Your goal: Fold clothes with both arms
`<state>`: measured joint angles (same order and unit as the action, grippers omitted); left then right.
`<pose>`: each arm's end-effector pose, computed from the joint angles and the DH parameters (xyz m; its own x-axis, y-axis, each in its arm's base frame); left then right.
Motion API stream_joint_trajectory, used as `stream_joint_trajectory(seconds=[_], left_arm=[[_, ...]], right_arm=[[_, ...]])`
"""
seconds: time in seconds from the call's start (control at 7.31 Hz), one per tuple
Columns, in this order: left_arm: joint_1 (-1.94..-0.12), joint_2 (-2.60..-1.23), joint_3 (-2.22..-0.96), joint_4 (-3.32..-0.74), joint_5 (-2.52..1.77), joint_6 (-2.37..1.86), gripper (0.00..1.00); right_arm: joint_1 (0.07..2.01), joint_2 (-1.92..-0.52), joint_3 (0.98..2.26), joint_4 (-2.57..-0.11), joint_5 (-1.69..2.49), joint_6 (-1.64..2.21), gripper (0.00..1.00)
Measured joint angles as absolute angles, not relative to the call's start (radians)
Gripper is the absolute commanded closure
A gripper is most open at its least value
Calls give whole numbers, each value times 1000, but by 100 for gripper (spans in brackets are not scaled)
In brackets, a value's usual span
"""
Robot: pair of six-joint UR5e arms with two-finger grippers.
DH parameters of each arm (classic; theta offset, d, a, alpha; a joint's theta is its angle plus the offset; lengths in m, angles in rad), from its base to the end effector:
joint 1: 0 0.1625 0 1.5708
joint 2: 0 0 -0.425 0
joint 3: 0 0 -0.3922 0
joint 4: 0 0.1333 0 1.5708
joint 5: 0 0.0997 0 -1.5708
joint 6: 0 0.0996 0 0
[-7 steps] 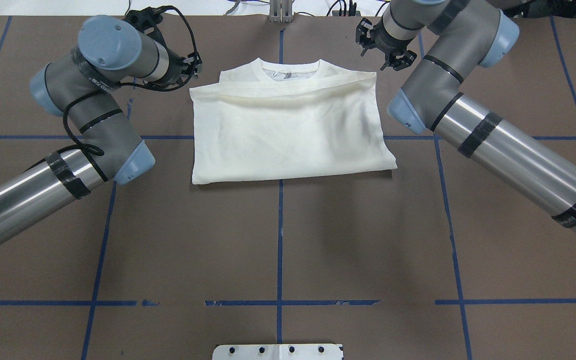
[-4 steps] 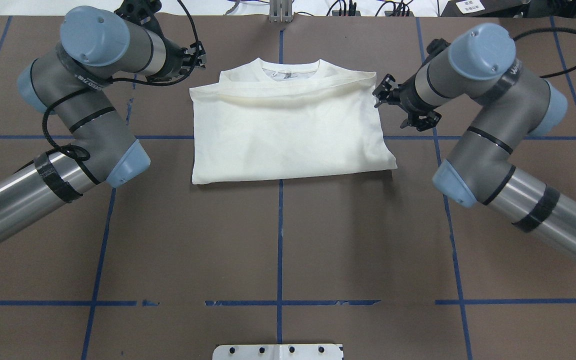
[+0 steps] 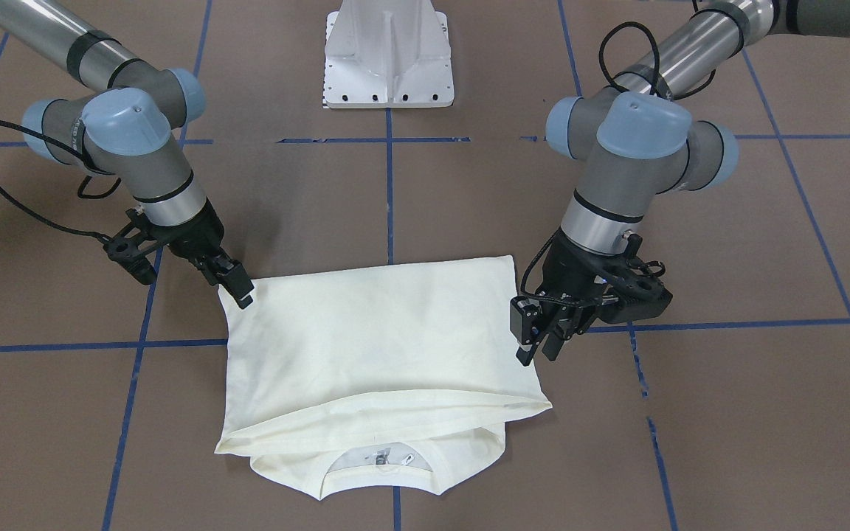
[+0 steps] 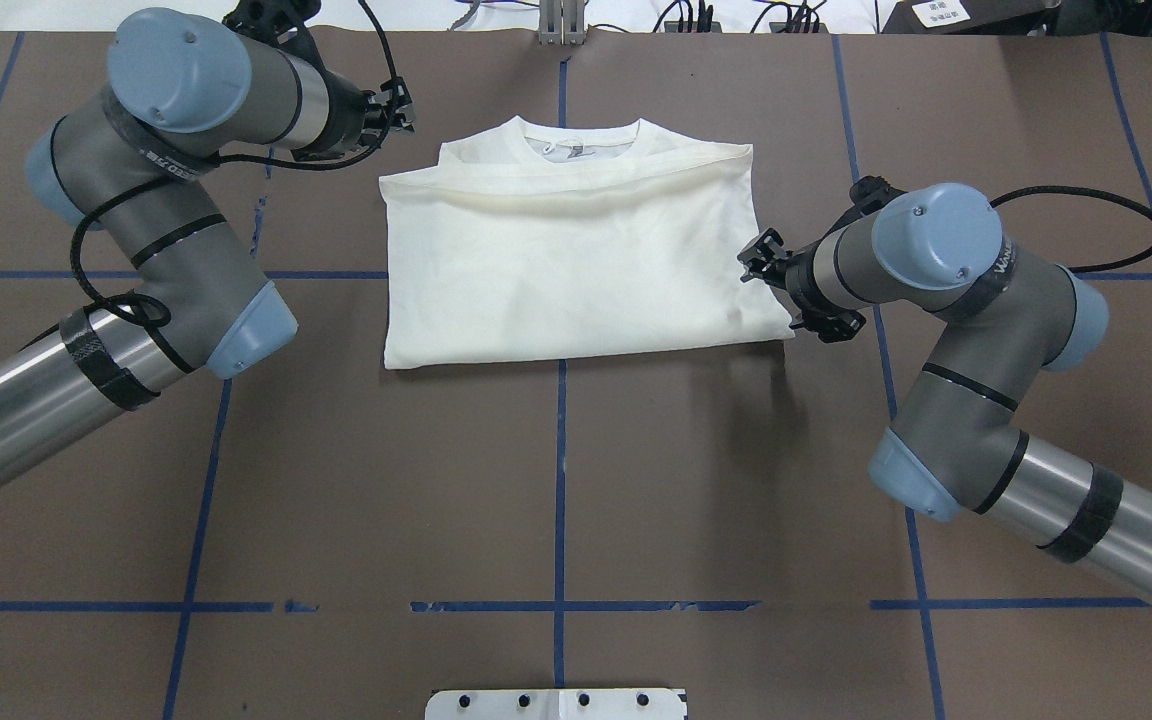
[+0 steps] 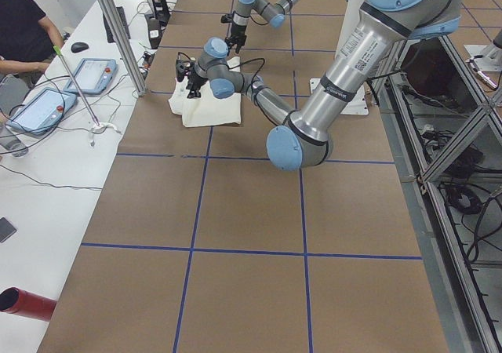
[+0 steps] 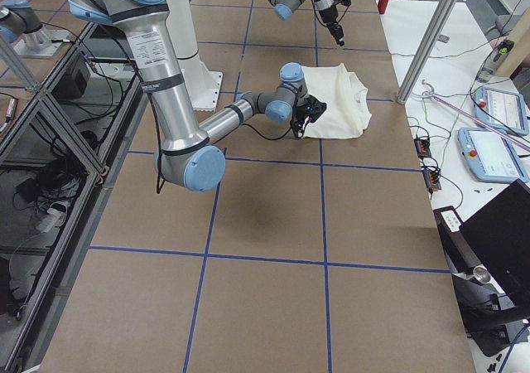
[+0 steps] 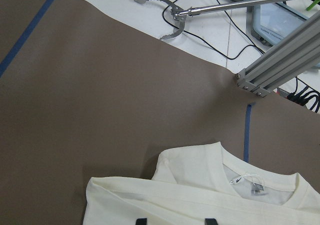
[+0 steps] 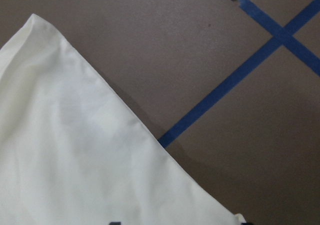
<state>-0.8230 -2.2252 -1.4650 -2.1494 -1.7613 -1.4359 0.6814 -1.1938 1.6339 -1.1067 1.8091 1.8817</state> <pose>0.4087 -0.6090 0.2471 0.3704 -0.2051 -0.9059 0.5589 0.8282 0.0409 -0.4349 -0.4941 0.3721 0.3141 0.6374 0.7036 -0.5925 0.7107 -0.3794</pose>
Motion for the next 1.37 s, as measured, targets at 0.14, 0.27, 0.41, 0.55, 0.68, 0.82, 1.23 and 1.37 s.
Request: stream_joint_trajectory(seconds=[0.14,0.27,0.41,0.55,0.68,0.82,1.23,1.37], left_arm=[[-822,-2225,-1467,-2149,-1761,-1436,51],[-822,-2224,-1469,-2149,-1761,-1436,51],[-822,-2224,-1469,-2149,-1761,-1436,51],[-821,-2225,-1469,-2148,-1761,-1436,51],[-821,-2225,-1469,-2148,-1762,-1436,51],[-821,-2226,-1470,-2148,-1762,-1436,51],[-821,-2226,-1469,-2148,-1764,-1437,51],[-821,-2226,-1470,-2148,-1769,-1438,51]], right_arm=[[673,-1198,1622,-1104,1799,1890,33],[664,-1201,1616,-1103,1784,1896,86],[658,-1203,1613,-1103,1771,1901,100],[655,-1207,1613,-1103,1767,1902,100],[654,-1214,1618,-1103,1770,1901,100],[655,-1230,1633,-1103,1780,1899,100],[655,-1325,1748,-1102,1827,1894,100],[652,-1388,1821,-1103,1852,1896,100]])
